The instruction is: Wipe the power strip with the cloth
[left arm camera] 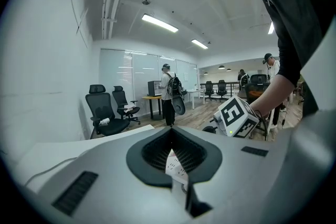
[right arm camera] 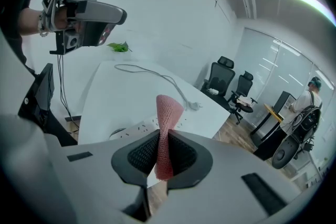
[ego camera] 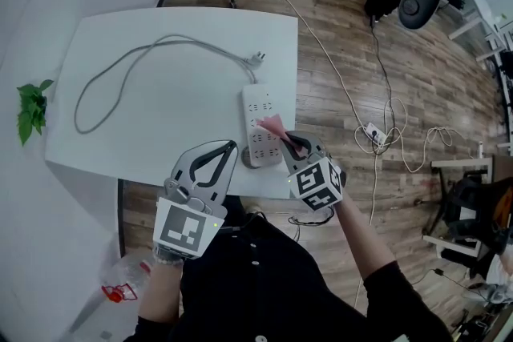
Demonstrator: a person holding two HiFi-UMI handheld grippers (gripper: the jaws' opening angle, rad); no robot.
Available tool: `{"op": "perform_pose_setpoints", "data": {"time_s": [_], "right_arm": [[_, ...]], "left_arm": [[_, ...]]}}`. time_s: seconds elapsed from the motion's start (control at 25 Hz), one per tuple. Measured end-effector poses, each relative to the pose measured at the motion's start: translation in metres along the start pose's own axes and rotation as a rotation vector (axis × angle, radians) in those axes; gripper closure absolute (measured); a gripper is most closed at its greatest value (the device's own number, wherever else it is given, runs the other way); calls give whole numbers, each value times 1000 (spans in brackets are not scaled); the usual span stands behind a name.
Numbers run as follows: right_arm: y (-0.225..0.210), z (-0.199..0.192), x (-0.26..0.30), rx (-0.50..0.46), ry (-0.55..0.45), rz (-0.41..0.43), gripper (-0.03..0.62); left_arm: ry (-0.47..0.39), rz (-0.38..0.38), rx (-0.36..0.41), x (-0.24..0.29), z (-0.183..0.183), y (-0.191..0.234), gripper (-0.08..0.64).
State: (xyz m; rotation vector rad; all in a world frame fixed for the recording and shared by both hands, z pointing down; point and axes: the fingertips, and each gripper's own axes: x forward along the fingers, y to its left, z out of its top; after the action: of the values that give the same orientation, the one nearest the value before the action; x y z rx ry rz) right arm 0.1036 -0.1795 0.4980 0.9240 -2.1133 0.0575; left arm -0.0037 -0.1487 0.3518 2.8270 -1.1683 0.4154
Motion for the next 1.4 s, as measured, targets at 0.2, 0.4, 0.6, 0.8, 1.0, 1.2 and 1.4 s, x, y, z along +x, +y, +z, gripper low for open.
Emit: {"op": "perform_pose_setpoints", "data": {"time_s": [0.2, 0.4, 0.6, 0.8, 1.0, 1.2, 1.4], "right_arm": [[-19, 20, 18, -25, -14, -10, 535], [-35, 41, 41, -49, -32, -16, 535], [-51, 58, 62, -89, -42, -22, 535], [-62, 70, 82, -114, -39, -11, 535], [-64, 71, 104, -125, -6, -7, 535], [-54, 65, 120, -143, 28, 34, 535], [-40, 55, 126, -163, 59, 101, 535]], "left_arm": [[7, 24, -10, -5, -3, 11, 549], [7, 38, 0, -9, -8, 23, 549], [25, 55, -24, -11, -11, 27, 549], [26, 71, -25, -12, -12, 30, 549], [34, 93, -40, -17, -17, 38, 549], [41, 107, -51, -21, -22, 43, 549], [48, 115, -59, -24, -27, 45, 549]]}}
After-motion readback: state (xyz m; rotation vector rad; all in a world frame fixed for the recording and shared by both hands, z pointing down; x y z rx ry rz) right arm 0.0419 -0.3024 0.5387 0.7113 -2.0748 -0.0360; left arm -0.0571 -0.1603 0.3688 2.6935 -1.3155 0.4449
